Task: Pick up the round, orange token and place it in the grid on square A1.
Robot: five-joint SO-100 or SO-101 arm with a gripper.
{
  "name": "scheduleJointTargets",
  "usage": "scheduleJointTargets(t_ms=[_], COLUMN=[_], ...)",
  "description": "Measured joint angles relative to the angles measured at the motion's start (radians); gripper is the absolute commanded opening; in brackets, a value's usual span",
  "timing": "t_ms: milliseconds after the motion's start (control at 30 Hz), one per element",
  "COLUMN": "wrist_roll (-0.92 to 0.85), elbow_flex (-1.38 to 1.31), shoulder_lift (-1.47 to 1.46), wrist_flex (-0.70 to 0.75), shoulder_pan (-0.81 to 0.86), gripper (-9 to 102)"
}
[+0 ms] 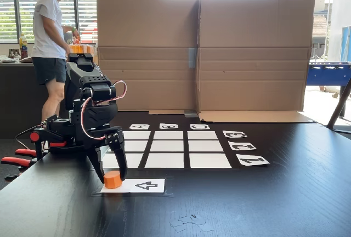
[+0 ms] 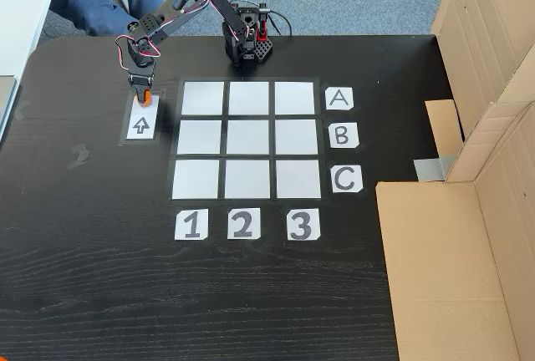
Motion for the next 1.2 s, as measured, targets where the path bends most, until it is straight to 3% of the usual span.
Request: scheduleJointTargets(t_ms=[333, 667, 1000, 1200], wrist_roll=[0.003, 0.002, -0.038, -0.081], elbow_flex=[0.0, 0.02, 0.261, 0.468], shoulder_lift=[0.052, 0.373, 0.75, 0.973], wrist_flex=[0.006, 0.201, 0.344, 0.357], shoulder_pan=[0.0, 0.003, -0.038, -0.089], gripper=[9, 10, 10, 11])
